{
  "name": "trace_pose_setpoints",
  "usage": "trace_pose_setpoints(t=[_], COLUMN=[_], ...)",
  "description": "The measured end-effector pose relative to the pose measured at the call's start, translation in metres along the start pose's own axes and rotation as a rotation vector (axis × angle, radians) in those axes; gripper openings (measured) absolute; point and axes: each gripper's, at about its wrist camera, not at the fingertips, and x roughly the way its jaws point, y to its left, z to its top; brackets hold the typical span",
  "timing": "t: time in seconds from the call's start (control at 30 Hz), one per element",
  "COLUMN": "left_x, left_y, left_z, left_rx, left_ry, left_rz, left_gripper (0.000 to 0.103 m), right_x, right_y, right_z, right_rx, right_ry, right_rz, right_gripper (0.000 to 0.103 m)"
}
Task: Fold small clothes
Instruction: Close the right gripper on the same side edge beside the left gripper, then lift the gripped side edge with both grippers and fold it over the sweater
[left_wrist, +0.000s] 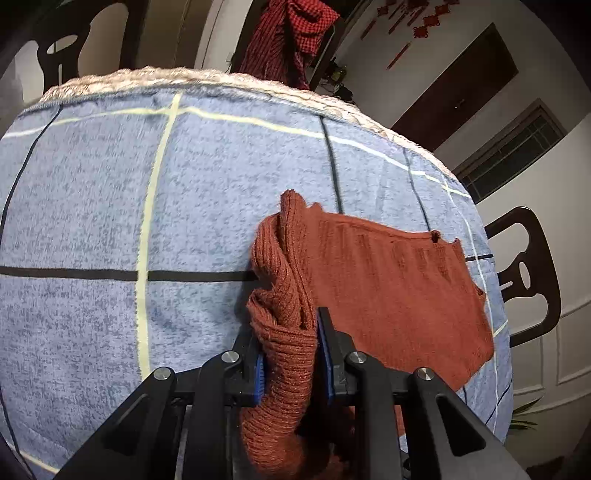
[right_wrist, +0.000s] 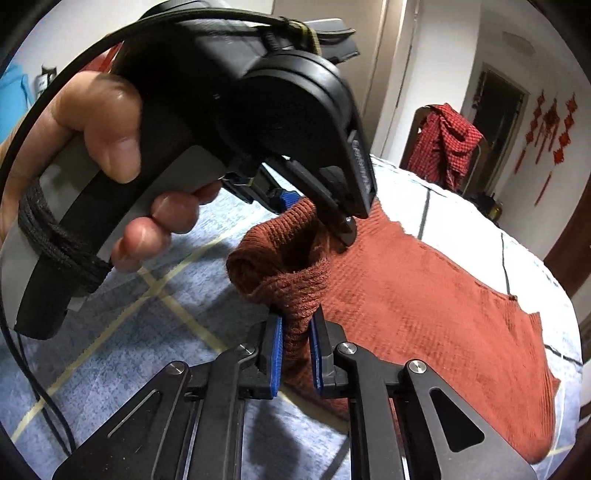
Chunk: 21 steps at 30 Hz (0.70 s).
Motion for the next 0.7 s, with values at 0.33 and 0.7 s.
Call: trace_pose_setpoints(t=[0.33, 0.7], left_x=[-0.011, -0.003], left_y=[-0.044, -0.089], left_z=[0.001, 0.003], left_rx=[0.052, 0.086], left_ry=[-0.038, -0.042], left_rz=[0.000, 0.000], left_gripper=[0.025, 0.025], right_x=[-0.026, -0.058], right_y=[-0.027, -0.052], right_z=[-0.005, -0.029], right_rx=[0.069, 0.145], right_ry=[-0.052, -0.092], right_rz=[-0.017, -0.039], right_gripper=[0.011, 0.010])
